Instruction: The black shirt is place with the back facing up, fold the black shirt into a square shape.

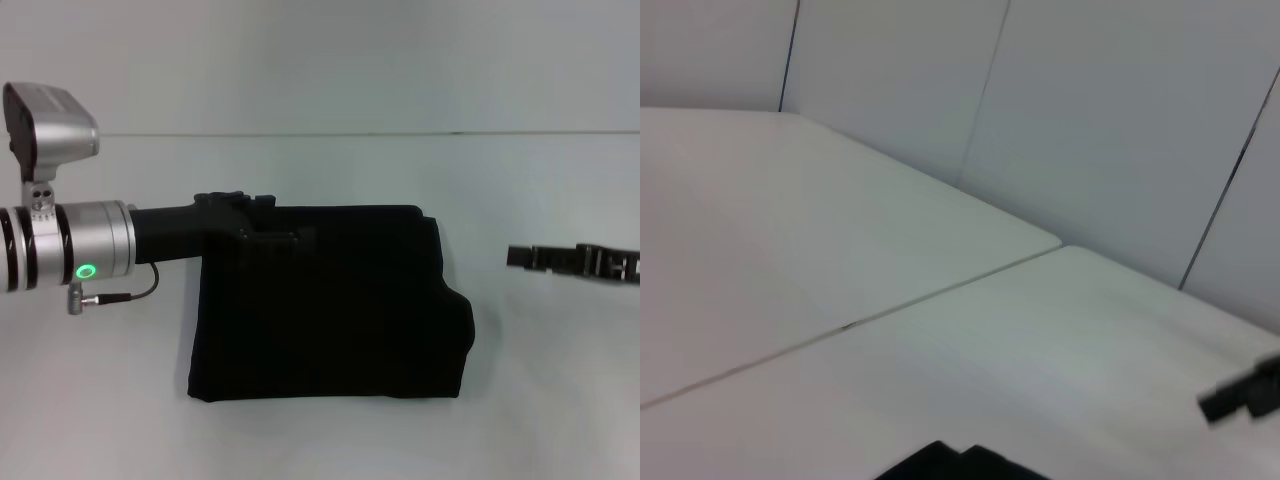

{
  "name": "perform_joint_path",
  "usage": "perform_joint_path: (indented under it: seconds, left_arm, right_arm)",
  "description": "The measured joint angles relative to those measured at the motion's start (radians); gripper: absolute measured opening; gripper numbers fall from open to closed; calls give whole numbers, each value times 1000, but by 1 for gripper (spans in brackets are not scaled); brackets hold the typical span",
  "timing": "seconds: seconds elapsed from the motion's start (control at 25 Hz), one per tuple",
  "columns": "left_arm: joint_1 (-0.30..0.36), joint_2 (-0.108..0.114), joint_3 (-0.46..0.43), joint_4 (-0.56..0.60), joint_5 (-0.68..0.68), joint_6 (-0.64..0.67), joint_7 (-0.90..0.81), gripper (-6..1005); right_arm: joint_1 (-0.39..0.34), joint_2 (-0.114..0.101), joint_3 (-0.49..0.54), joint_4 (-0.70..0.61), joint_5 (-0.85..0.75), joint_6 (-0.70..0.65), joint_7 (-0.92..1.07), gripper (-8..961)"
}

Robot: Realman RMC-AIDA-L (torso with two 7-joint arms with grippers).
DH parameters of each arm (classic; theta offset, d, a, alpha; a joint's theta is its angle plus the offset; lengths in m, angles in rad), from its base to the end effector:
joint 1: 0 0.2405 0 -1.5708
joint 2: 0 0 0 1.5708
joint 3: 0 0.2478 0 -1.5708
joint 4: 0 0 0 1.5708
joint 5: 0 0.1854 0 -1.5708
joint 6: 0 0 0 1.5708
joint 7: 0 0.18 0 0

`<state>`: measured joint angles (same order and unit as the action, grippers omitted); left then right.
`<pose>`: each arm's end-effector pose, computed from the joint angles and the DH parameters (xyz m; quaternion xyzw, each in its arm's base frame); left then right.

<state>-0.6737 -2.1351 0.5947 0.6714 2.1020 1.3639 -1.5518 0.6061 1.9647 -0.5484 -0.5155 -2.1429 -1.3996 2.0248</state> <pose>-0.2010 0.3705 -0.0388 -0.9179 -0.2717 -0.2284 0.1774 0.2690 0.3559 0.0014 -0.7983 0.5392 0.2293 0.1389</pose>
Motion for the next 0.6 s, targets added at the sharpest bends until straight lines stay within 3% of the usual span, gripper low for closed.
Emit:
perform_joint_path:
  seconds: [0.24,0.32,0.44,0.6]
  left_arm:
    - [-6,30,6,43,23,27,6,887]
    - [-3,35,7,79,33,53,7,888]
    - [1,36,7,129,72,83,5,888]
    - [2,34,18,177,156,111,7,888]
  right_arm:
    - [39,12,7,-2,47,20,-217,423]
    - [62,21,5,-2,49,40,-272,667]
    - [96,29,-25,-2,43,60,-308,746]
    - [123,19,-137,-22,39,62,-314,825]
